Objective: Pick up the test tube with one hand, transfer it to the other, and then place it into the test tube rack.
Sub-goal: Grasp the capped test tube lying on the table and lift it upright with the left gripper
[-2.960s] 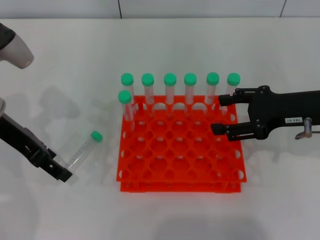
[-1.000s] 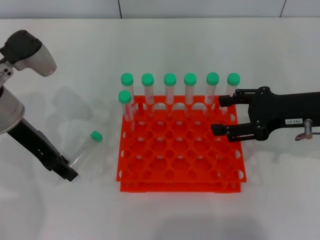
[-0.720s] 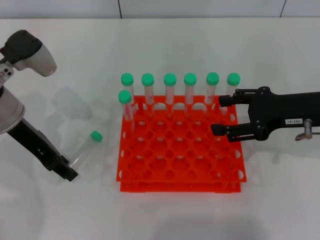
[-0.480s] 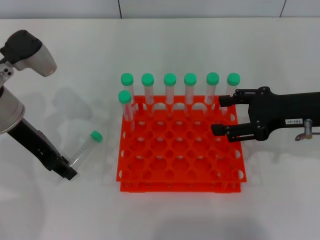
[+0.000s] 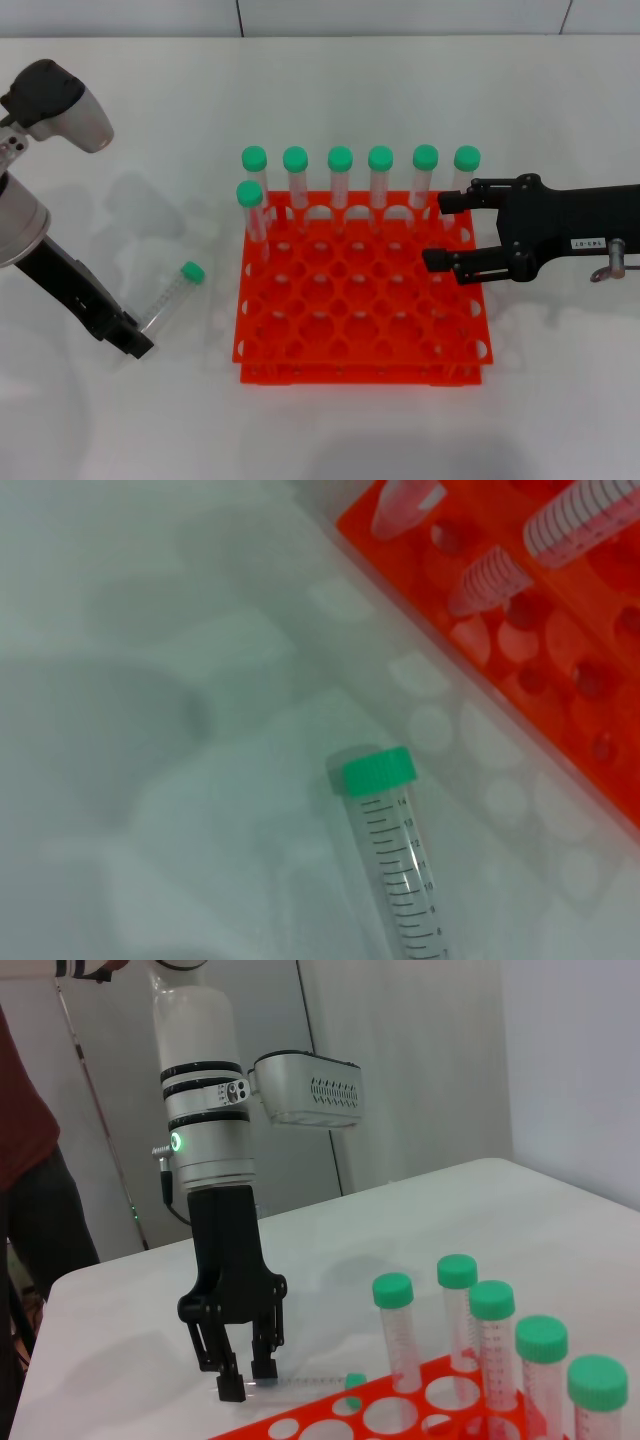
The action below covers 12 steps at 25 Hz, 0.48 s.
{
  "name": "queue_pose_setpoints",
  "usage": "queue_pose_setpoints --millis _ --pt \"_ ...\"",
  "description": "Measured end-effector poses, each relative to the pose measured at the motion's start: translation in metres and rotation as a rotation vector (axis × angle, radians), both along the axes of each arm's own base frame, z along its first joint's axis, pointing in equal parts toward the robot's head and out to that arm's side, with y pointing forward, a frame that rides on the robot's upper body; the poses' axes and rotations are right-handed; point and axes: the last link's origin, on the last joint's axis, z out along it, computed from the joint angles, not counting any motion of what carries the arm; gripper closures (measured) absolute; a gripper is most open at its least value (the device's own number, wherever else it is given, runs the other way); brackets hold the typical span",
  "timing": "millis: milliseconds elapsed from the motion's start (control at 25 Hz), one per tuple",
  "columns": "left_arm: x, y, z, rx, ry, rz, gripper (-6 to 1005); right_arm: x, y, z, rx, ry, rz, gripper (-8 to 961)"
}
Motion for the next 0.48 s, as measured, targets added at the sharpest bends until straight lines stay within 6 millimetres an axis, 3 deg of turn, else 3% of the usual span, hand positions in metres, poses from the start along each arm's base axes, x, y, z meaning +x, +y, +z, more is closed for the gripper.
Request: queue_pose_setpoints --millis 480 --pt "-0.0007 0.0012 -0.0006 0.01 0.005 0.002 661 0.0002 0.0004 0.0006 0.002 0.0 0.0 188"
